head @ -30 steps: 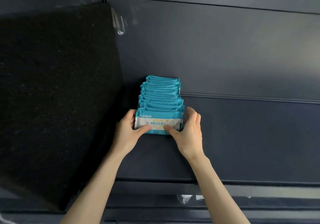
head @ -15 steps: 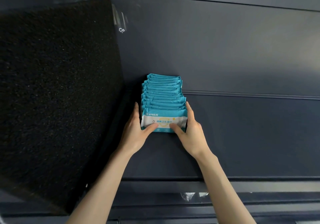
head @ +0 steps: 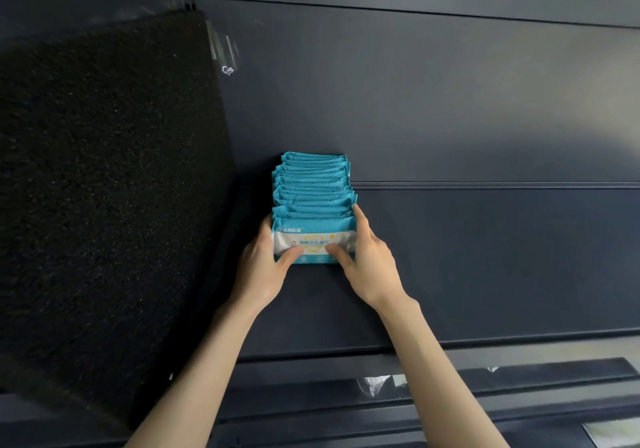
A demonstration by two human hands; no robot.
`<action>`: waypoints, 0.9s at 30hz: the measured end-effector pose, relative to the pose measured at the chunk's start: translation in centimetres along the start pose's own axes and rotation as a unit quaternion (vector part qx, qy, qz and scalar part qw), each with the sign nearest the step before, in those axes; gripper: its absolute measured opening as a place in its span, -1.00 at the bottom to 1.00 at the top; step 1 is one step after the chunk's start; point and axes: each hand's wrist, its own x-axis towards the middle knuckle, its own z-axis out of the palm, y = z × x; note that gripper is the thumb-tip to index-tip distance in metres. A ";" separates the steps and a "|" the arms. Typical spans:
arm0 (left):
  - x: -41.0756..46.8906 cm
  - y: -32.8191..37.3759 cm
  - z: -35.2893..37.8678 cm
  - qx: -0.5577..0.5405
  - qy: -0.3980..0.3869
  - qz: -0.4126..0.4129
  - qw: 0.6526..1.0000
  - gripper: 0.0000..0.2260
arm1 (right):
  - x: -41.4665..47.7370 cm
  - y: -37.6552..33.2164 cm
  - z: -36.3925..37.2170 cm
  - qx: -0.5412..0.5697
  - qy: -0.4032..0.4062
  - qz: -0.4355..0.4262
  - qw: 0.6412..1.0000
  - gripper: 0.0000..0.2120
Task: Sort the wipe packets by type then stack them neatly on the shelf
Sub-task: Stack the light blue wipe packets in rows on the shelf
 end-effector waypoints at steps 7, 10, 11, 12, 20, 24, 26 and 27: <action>-0.3 3.0 -1.2 0.160 0.069 0.099 0.980 -0.34 | -1.7 -1.1 -4.1 -0.092 0.045 0.003 0.995 -0.32; 0.1 5.4 -1.1 0.174 0.073 0.178 0.966 -0.57 | -3.1 -0.9 -6.9 -0.112 0.113 -0.005 0.987 -0.49; 0.1 6.5 -0.8 0.172 0.069 0.198 0.963 -0.61 | -3.7 -0.7 -7.9 -0.116 0.137 -0.006 0.984 -0.53; -0.1 7.6 -0.4 0.168 0.065 0.216 0.960 -0.63 | -4.4 -0.4 -9.0 -0.119 0.160 -0.005 0.980 -0.57; -6.3 16.5 8.8 0.114 -0.048 0.346 0.930 -0.74 | -14.9 6.8 -16.6 -0.148 0.300 0.043 0.941 -0.71; -12.5 19.6 16.5 0.084 -0.131 0.366 0.917 -0.78 | -23.3 13.0 -20.1 -0.180 0.309 0.098 0.929 -0.75; -16.3 20.7 20.6 0.068 -0.183 0.372 0.907 -0.78 | -28.0 15.9 -21.5 -0.188 0.298 0.143 0.925 -0.75; -18.3 21.1 22.6 0.063 -0.211 0.369 0.903 -0.79 | -30.3 17.4 -22.1 -0.188 0.292 0.169 0.923 -0.74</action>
